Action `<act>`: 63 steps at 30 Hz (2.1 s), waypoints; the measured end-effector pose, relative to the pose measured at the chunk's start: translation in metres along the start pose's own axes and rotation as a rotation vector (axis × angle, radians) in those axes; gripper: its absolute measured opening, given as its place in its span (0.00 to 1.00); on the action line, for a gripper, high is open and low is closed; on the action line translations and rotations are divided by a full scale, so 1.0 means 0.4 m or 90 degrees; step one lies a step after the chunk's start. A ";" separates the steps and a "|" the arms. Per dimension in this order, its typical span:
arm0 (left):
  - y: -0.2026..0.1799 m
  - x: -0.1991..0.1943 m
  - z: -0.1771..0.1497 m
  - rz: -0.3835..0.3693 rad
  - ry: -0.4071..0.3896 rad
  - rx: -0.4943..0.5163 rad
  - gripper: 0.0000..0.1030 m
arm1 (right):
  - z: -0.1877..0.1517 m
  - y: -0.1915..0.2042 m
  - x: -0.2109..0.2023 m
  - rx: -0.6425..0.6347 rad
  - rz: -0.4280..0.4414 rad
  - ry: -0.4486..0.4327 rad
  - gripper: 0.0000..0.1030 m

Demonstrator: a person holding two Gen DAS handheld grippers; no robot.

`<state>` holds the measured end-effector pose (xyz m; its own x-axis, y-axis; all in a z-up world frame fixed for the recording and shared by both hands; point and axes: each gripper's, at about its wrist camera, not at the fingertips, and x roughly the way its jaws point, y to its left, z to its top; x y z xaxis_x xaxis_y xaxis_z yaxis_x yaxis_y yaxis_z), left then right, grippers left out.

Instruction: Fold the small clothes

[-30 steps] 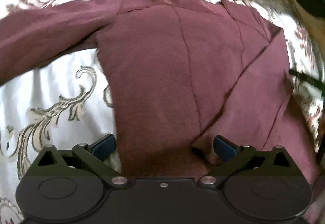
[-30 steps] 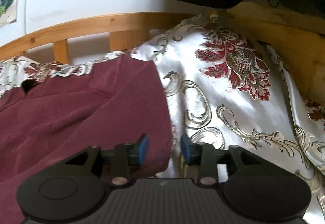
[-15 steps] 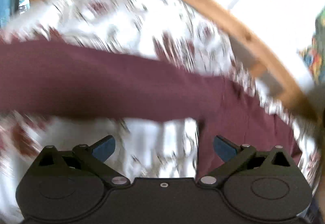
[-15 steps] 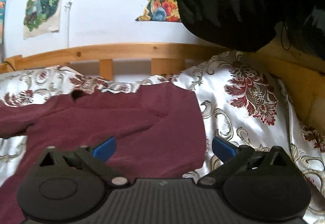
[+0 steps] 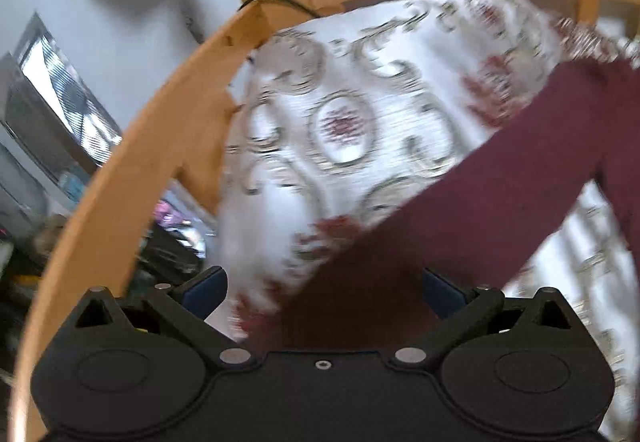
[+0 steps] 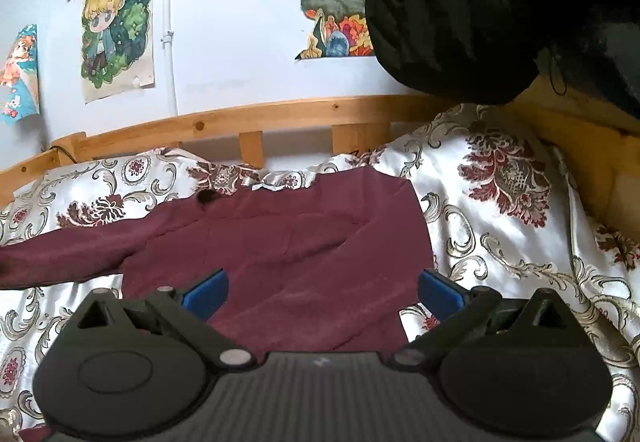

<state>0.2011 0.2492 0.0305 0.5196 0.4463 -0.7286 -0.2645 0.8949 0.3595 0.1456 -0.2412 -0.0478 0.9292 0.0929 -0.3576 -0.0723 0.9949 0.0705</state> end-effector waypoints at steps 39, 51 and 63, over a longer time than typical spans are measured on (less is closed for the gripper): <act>-0.079 -0.179 0.039 -0.139 0.039 0.077 0.01 | 0.003 -0.065 -0.021 0.078 -0.027 0.052 1.00; -0.306 -0.380 0.054 -0.413 0.050 0.086 0.00 | 0.003 -0.066 -0.041 0.103 0.008 0.061 1.00; -0.620 -0.345 0.041 -0.522 0.020 0.122 0.00 | -0.015 -0.103 -0.007 0.144 -0.006 0.100 1.00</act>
<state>0.2083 -0.0343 0.0515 0.4634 -0.3438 -0.8168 0.3308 0.9222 -0.2004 0.1437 -0.2823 -0.0554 0.8610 0.1056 -0.4975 0.0359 0.9631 0.2666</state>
